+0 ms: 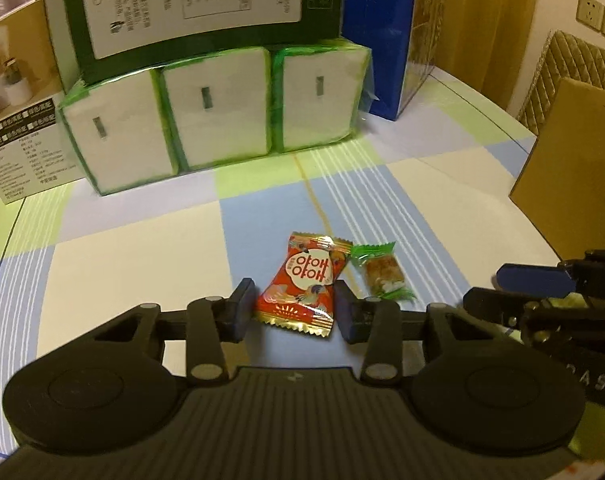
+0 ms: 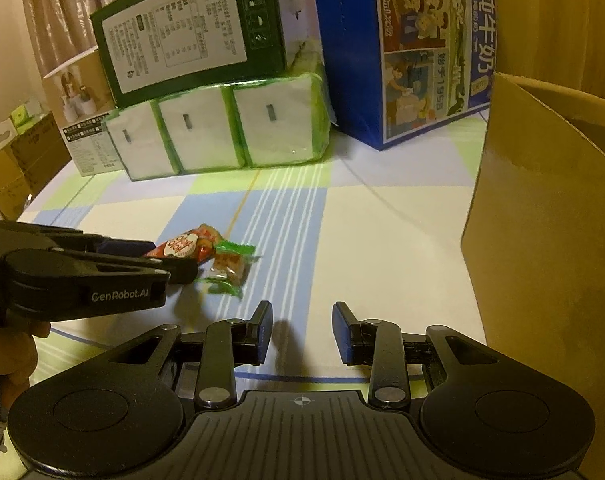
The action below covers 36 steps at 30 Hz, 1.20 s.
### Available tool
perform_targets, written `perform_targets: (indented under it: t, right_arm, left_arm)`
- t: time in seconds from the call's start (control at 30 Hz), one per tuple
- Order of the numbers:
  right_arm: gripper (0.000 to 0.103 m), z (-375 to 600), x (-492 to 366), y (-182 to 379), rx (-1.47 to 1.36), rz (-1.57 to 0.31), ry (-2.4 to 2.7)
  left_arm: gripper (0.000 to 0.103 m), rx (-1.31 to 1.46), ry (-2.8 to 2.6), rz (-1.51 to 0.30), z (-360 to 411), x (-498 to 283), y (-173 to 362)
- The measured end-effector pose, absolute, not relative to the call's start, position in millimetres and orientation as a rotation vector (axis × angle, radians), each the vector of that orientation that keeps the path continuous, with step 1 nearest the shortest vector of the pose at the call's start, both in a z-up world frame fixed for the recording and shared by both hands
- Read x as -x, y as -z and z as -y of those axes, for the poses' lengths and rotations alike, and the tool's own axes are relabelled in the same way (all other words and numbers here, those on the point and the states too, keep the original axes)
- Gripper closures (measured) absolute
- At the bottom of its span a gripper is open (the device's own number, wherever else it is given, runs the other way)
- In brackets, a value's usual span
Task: Organize objects
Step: 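Grasp the red candy packet with the left tool while the right tool grasps the green candy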
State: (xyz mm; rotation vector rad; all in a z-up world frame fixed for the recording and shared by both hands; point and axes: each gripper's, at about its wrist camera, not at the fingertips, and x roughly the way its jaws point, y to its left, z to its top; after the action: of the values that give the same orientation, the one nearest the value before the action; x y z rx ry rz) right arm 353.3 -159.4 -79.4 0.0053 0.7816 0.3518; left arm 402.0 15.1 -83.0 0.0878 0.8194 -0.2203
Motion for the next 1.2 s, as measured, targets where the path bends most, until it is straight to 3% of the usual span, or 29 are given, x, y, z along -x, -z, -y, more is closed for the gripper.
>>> perform_targets:
  t: [0.6, 0.67, 0.73, 1.0, 1.2]
  right_arm:
    - [0.071, 112.6, -369.4, 88.8, 0.007, -0.736, -0.465]
    - [0.07, 110.7, -371.5, 91.5, 0.015, -0.732, -0.458]
    - [0.061, 109.9, -374.2, 94.1, 0.011, -0.732, -0.453]
    - [0.06, 91.9, -373.3, 97.8, 0.074, -0.69, -0.449]
    - [0.082, 91.7, -368.3, 100.7, 0.151, -0.662, -0.441]
  left_arm:
    - [0.067, -0.058, 0.117, -0.801, -75.0, -370.1, 80.9]
    - [0.066, -0.049, 0.121, -0.795, -75.6, -370.4, 81.3]
    - [0.063, -0.044, 0.125, -0.788, -75.9, -371.1, 81.2]
    - [0.063, -0.048, 0.128, -0.78, -75.5, -372.8, 82.3]
    - [0.063, -0.063, 0.153, -0.779, -73.9, -375.0, 86.4]
